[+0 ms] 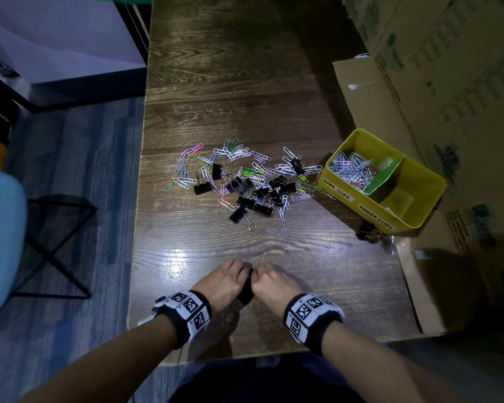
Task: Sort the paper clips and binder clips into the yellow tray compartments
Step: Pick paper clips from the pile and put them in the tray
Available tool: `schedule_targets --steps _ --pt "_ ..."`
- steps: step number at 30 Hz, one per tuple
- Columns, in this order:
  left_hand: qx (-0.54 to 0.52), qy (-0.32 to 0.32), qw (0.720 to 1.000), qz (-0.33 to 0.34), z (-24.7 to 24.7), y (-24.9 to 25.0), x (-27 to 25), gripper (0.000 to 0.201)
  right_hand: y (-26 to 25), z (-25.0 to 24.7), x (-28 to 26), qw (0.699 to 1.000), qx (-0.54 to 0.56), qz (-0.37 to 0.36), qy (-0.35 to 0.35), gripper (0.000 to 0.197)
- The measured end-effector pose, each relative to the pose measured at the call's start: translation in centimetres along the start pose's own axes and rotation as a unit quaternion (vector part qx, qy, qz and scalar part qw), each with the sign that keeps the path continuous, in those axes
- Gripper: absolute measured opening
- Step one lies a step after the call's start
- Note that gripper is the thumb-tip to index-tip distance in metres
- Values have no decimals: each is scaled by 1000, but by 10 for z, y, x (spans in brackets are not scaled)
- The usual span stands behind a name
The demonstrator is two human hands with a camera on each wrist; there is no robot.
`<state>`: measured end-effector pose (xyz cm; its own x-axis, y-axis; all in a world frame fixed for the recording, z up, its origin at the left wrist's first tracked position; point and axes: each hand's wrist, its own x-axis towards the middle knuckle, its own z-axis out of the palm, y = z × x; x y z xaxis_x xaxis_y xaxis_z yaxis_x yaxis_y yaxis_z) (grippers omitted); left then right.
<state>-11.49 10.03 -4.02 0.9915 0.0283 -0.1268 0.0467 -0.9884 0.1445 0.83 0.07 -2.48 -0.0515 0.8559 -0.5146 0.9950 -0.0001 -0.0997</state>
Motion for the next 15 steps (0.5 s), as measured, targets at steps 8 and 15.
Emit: schedule_targets --steps 8,15 --pt "-43 -14 999 21 -2 -17 2 34 11 -23 -3 997 73 20 5 31" --pt "-141 -25 989 -34 -6 -26 10 16 32 -21 5 959 230 164 -37 25"
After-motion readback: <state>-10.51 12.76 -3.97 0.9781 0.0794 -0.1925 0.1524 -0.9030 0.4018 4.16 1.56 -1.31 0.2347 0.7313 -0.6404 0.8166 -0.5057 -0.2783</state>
